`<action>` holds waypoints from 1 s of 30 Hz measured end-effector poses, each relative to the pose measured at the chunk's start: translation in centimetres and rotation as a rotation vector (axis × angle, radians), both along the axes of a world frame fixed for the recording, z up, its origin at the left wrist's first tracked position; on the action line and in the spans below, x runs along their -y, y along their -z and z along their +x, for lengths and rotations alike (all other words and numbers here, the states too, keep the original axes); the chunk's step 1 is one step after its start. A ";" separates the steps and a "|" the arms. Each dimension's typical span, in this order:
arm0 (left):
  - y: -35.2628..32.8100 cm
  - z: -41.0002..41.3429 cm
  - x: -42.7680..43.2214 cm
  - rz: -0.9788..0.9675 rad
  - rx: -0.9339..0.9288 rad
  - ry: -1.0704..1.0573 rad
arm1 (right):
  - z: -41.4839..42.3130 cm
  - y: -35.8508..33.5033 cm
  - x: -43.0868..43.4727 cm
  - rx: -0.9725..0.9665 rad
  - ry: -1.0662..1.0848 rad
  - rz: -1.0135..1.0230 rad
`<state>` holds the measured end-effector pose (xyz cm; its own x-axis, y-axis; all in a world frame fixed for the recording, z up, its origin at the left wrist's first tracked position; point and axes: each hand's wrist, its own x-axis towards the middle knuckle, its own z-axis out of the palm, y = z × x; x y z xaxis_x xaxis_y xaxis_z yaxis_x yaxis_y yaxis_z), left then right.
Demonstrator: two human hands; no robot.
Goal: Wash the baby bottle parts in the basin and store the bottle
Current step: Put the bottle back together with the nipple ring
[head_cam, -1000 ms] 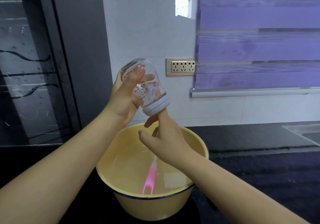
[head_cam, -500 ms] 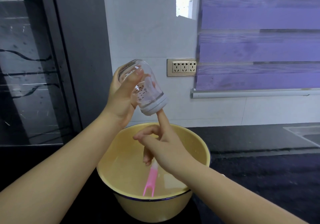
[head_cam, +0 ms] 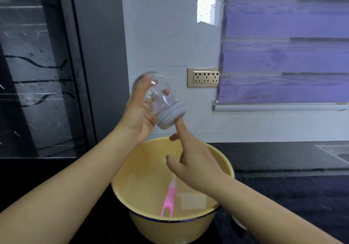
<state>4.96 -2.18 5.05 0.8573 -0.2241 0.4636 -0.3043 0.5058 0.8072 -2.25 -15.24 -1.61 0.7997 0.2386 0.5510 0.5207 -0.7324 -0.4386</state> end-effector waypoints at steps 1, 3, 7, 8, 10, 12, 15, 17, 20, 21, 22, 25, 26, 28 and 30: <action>0.2 0.0 0.3 0.012 0.004 0.006 | 0.1 -0.1 -0.2 -0.004 0.014 0.005; 0.7 -0.2 0.9 0.041 0.009 0.034 | 0.4 -0.5 -0.6 -0.046 0.068 0.104; 1.0 -0.1 1.4 0.025 0.010 0.035 | 1.0 -1.6 -0.9 -0.204 0.131 0.231; 1.1 0.0 1.3 0.013 0.010 0.031 | 1.0 -1.9 -0.9 -0.217 0.122 0.230; 1.3 0.1 1.1 0.008 0.021 0.038 | 0.9 -2.1 -0.8 -0.259 0.051 0.259; 1.4 0.0 1.0 0.040 0.035 0.042 | 0.8 -2.2 -1.0 -0.356 -0.054 0.327; 1.8 0.0 0.8 0.068 0.014 0.040 | 0.8 -2.2 -1.2 -0.453 -0.175 0.449; 1.9 0.1 0.7 0.058 -0.007 0.026 | 0.9 -2.1 -1.5 -0.476 -0.248 0.548; 2.1 -0.1 0.8 0.025 -0.091 -0.043 | 1.0 -2.0 -1.8 -0.507 -0.336 0.684; 2.2 0.0 0.9 0.016 -0.119 -0.045 | 1.1 -2.1 -1.8 -0.524 -0.355 0.726; 2.3 -0.1 0.9 0.013 -0.142 -0.033 | 1.1 -2.2 -1.8 -0.540 -0.368 0.760; 2.0 -0.1 0.7 0.001 -0.156 0.016 | 0.8 -1.9 -1.6 -0.511 -0.357 0.718; 1.9 0.0 0.6 -0.007 -0.142 0.013 | 0.7 -1.5 -1.5 -0.454 -0.321 0.632; 1.7 0.3 0.2 -0.022 -0.120 -0.013 | 0.5 -0.4 -1.2 -0.280 -0.203 0.388; 1.7 0.5 -0.1 -0.026 -0.111 -0.031 | 0.6 0.3 -0.8 -0.163 -0.119 0.229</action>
<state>5.42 -2.08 3.35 0.9102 -0.1857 0.3702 -0.2294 0.5183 0.8239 -1.66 -14.43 -1.94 0.8556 0.2204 0.4684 0.5065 -0.5429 -0.6698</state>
